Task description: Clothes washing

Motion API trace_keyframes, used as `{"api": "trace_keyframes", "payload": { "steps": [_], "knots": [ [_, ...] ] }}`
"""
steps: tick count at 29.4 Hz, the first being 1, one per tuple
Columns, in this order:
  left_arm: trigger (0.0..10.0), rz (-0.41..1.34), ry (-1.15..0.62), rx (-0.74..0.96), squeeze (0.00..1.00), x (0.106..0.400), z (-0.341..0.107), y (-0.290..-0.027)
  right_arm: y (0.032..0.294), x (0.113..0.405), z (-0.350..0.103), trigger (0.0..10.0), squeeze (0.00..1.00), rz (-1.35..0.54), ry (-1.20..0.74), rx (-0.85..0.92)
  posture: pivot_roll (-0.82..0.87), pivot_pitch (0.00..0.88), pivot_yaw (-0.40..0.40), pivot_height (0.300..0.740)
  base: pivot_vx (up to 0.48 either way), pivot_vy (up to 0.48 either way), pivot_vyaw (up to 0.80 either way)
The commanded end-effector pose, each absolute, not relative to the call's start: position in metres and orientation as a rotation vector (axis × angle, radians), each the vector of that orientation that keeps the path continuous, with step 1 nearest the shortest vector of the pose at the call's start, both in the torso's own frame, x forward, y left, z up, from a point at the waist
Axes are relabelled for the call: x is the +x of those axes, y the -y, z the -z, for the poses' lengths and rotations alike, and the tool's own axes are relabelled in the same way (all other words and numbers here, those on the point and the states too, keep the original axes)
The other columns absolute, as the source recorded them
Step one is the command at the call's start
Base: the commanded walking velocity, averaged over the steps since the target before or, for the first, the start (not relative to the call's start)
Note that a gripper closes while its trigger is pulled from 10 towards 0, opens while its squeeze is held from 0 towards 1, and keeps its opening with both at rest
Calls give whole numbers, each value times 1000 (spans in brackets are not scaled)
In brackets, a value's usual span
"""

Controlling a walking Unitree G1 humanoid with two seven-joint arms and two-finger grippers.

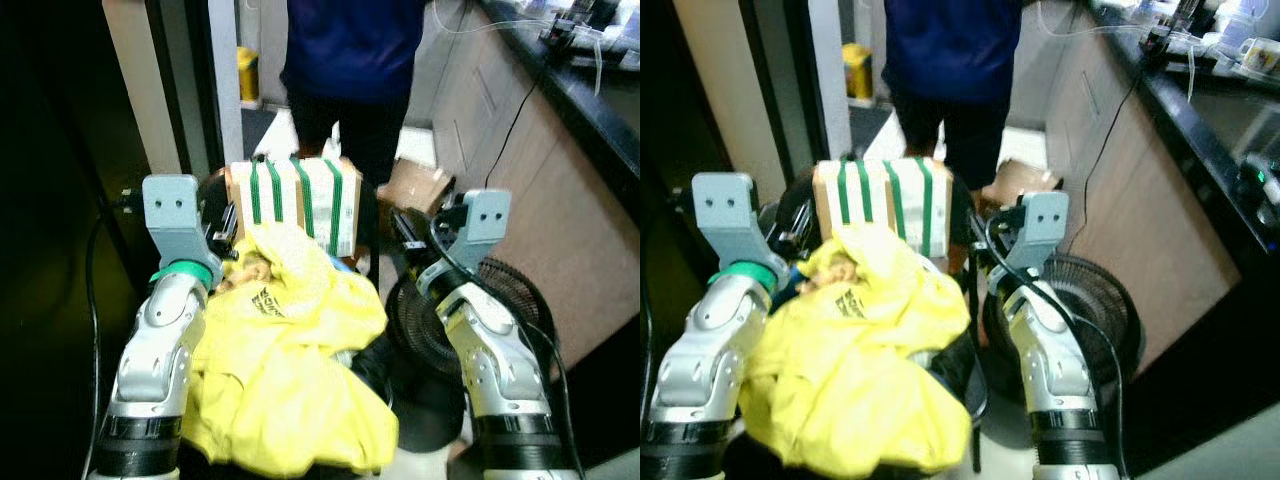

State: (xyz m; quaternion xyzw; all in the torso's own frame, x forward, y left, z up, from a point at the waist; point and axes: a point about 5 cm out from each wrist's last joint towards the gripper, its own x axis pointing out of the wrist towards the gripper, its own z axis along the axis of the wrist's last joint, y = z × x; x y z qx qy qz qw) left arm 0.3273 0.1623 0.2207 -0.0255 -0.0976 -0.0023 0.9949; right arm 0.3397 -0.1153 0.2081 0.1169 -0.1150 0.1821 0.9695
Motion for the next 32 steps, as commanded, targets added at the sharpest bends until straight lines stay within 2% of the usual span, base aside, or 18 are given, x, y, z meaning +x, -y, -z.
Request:
{"api": "trace_keyframes", "payload": {
  "steps": [1, 5, 7, 13, 17, 32],
  "knots": [
    [10000, 35, 176, -51, 0, 327, -216, -157, 121, 339, -205, 10000, 0, -353, 223, 243, 63, 14, 3, 740, 0, 0, 0],
    [10000, 47, 165, -46, 0, 329, -213, -154, 116, 333, -206, 10000, 0, -411, 240, 244, 48, 12, 10, 740, 0, 0, 0],
    [10000, 76, 155, -34, 0, 331, -210, -148, 102, 318, -206, 10000, 0, -519, 262, 245, 41, 18, 25, 740, 0, 0, 0],
    [10000, 96, 147, -31, 0, 333, -208, -144, 95, 311, -203, 10000, 0, -552, 260, 241, 23, 25, 48, 740, 0, 0, 0],
    [10000, 120, 140, -21, 0, 336, -206, -138, 104, 310, -199, 10000, 0, -482, 255, 220, 5, 25, 74, 740, 0, 0, 0],
    [10000, 152, 144, -20, 0, 338, -206, -135, 125, 325, -187, 10000, 0, -249, 199, 211, 13, 7, 86, 740, 0, 0, 0]
  ]
}}
